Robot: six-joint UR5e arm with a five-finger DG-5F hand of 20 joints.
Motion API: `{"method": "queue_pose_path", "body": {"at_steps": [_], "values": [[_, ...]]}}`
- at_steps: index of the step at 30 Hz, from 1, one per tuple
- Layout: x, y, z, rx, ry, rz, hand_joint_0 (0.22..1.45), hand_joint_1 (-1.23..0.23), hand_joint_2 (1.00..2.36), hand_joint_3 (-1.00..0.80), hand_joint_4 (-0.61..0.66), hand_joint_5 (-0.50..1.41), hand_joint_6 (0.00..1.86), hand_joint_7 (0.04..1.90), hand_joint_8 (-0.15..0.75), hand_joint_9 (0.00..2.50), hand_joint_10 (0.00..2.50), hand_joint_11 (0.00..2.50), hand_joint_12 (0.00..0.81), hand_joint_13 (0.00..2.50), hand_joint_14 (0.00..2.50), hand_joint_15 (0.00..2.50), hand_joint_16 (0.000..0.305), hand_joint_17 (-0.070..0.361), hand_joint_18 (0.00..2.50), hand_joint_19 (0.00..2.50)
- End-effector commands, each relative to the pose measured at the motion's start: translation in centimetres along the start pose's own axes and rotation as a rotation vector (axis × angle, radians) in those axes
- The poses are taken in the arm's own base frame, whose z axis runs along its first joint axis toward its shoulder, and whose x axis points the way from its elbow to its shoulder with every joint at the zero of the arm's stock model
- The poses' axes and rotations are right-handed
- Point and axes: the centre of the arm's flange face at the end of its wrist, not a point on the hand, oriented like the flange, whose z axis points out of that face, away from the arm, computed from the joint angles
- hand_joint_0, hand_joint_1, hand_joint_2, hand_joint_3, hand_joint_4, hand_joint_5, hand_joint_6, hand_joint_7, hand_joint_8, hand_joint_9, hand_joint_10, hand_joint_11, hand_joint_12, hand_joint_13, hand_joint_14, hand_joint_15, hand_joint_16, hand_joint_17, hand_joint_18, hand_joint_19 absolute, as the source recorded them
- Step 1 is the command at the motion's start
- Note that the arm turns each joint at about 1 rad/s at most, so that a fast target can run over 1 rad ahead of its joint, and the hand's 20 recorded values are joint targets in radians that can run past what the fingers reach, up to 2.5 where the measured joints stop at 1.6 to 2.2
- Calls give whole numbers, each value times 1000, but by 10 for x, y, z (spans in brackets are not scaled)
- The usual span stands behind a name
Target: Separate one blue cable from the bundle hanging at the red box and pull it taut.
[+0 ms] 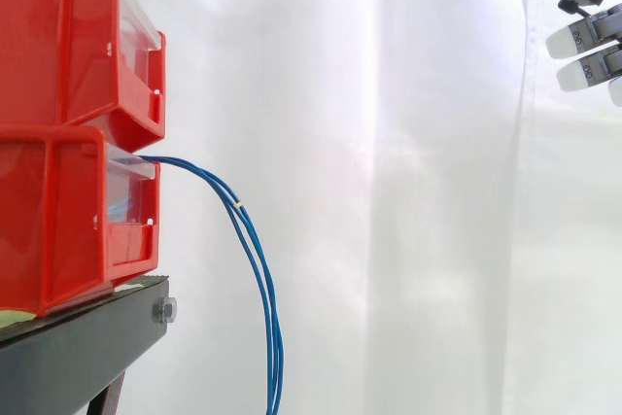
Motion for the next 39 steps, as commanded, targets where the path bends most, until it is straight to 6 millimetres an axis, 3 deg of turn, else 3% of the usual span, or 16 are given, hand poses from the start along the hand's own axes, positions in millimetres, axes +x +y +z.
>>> {"method": "queue_pose_path", "body": {"at_steps": [1,8,22,29,34,39], "values": [[1,0,0,0,1,0,545,-497,1000,-500,102,-268,502,750,180,76,1,0,299,0,0,14,45,101,11,350],[0,0,0,0,0,0,565,-630,1000,-500,118,-260,502,744,190,136,0,0,289,58,0,0,40,91,104,237],[2,-8,-6,73,13,-34,557,-591,1000,-500,123,-260,502,739,194,135,0,0,288,49,0,0,40,89,93,237],[7,-17,4,72,-18,-84,555,-583,1000,-500,125,-259,502,740,193,134,0,0,289,48,1,0,40,89,93,245],[14,-36,23,65,-54,-83,556,-580,1000,-500,125,-259,502,739,193,135,0,0,289,48,0,7,40,89,92,245],[29,-75,49,87,-68,-87,556,-579,1000,-500,126,-259,502,740,194,135,0,0,289,48,0,0,40,89,91,245]]}}
